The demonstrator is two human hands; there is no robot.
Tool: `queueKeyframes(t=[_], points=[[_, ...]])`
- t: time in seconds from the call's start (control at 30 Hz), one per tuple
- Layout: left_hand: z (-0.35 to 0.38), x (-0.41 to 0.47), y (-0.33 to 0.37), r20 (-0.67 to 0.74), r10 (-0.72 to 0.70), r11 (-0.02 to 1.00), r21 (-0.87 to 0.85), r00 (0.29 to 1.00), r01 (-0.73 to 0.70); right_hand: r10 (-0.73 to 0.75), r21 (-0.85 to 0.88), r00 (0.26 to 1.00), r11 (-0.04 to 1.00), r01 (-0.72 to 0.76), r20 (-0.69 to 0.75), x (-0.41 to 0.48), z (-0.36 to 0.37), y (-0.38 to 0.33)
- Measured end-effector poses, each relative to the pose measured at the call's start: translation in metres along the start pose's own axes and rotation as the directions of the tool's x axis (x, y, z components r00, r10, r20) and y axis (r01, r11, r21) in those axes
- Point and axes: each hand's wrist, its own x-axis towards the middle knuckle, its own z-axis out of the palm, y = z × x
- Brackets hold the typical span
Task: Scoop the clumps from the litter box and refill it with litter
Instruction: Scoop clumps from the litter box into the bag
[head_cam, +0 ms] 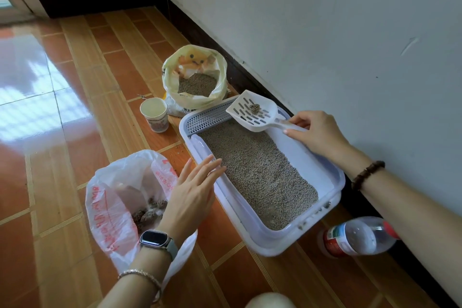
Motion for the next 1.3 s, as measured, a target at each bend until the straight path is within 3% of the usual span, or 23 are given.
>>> queueKeyframes(t=[0.17, 0.3, 0.43, 0.6, 0.77, 0.9, 1.0, 1.13, 1.3], points=[[-0.008, -0.021, -0.008, -0.004, -0.059, 0.993, 0.106, 0.998, 0.060, -0.095, 0.069, 0.993, 0.994, 0.089, 0.074, -0.008, 0.013, -0.040], [-0.024, -0.058, -0.017, -0.086, -0.292, 0.921, 0.242, 0.953, 0.304, -0.160, 0.137, 0.976, 0.981, 0.140, 0.145, -0.016, 0.034, -0.074], [-0.039, -0.100, -0.033, -0.194, -0.558, 0.772, 0.236, 0.807, 0.591, -0.239, 0.148, 0.942, 0.967, 0.209, 0.235, -0.029, 0.067, -0.102], [-0.046, -0.121, -0.038, -0.177, -0.786, 0.594, 0.049, 0.592, 0.803, -0.302, 0.114, 0.896, 0.953, 0.279, 0.325, -0.048, 0.104, -0.122], [-0.048, -0.126, -0.040, -0.104, -0.869, 0.494, -0.101, 0.484, 0.864, -0.303, -0.018, 0.891, 0.945, 0.328, 0.338, -0.058, 0.124, -0.130], [-0.050, -0.124, -0.040, -0.092, -0.912, 0.410, -0.187, 0.400, 0.892, -0.391, -0.245, 0.882, 0.857, 0.453, 0.263, -0.064, 0.128, -0.133], [-0.050, -0.122, -0.039, -0.083, -0.915, 0.404, -0.232, 0.396, 0.885, -0.540, -0.419, 0.822, 0.713, 0.562, 0.183, -0.067, 0.133, -0.136], [-0.052, -0.118, -0.038, -0.093, -0.909, 0.417, -0.239, 0.407, 0.877, -0.670, -0.525, 0.729, 0.575, 0.628, 0.139, -0.068, 0.136, -0.137], [-0.052, -0.117, -0.039, -0.094, -0.910, 0.415, -0.237, 0.405, 0.878, -0.739, -0.564, 0.671, 0.530, 0.633, 0.059, -0.068, 0.137, -0.136]])
